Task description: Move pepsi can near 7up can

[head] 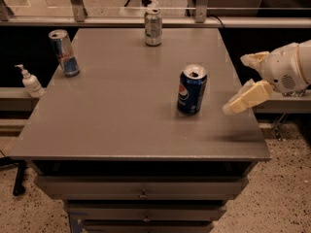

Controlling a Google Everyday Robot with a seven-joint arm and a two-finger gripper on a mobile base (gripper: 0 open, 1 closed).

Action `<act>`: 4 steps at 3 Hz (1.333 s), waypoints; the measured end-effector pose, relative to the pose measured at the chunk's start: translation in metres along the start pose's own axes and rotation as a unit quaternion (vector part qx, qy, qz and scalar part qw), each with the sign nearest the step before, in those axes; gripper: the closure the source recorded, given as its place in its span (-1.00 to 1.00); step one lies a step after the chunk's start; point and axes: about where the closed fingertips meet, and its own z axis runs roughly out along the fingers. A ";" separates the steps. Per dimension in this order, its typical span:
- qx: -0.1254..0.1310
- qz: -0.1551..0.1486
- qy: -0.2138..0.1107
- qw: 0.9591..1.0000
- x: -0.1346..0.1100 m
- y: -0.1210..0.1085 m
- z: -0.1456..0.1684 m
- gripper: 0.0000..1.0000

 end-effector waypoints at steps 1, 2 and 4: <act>-0.025 0.027 -0.084 0.996 -0.007 0.008 0.026 -1.00; -0.052 0.047 -0.161 0.984 -0.020 0.020 0.048 -1.00; -0.083 0.050 -0.259 0.961 -0.045 0.038 0.076 -0.17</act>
Offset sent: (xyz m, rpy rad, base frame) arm 0.0056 0.0761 -0.0240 0.5484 -0.0261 0.1066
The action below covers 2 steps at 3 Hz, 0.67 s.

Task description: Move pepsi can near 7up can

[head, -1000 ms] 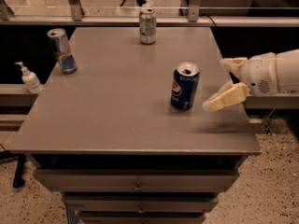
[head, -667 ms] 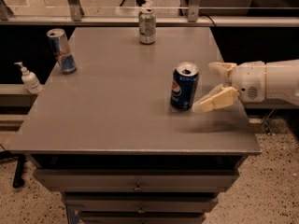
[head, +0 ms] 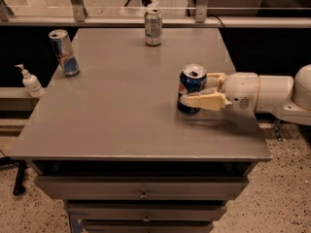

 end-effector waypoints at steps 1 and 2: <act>-0.001 -0.011 -0.020 1.000 -0.004 -0.004 0.006 0.28; 0.020 -0.035 -0.027 0.999 -0.016 -0.026 0.004 0.78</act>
Offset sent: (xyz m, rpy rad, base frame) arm 0.0529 -0.0200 0.0307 0.0116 -0.1632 -0.0791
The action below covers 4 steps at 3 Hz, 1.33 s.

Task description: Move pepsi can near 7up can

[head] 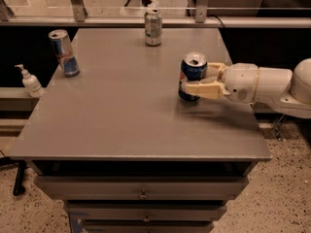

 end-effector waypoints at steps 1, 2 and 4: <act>0.032 -0.054 0.008 0.998 -0.037 -0.040 -0.014 1.00; 0.031 -0.053 0.008 0.998 -0.035 -0.039 -0.013 1.00; 0.057 -0.084 -0.037 0.994 -0.047 -0.087 0.005 1.00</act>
Offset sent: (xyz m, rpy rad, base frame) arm 0.0204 -0.0127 0.0215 -0.0452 -0.0607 -0.0275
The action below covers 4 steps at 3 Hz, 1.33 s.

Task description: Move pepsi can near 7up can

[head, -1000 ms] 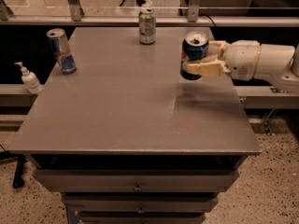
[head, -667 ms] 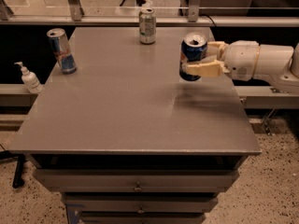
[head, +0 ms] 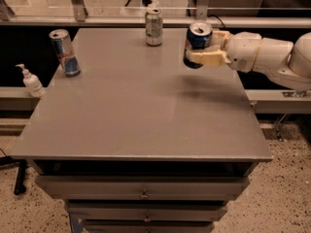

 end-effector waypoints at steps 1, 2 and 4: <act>0.013 -0.025 -0.011 1.000 -0.007 -0.050 0.030 1.00; 0.019 -0.049 -0.018 0.998 -0.019 -0.088 0.058 1.00; 0.010 -0.086 0.072 0.994 -0.008 -0.120 0.093 1.00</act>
Offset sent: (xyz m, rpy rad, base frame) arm 0.1559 0.0141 0.0683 -0.0197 -0.1836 -0.0452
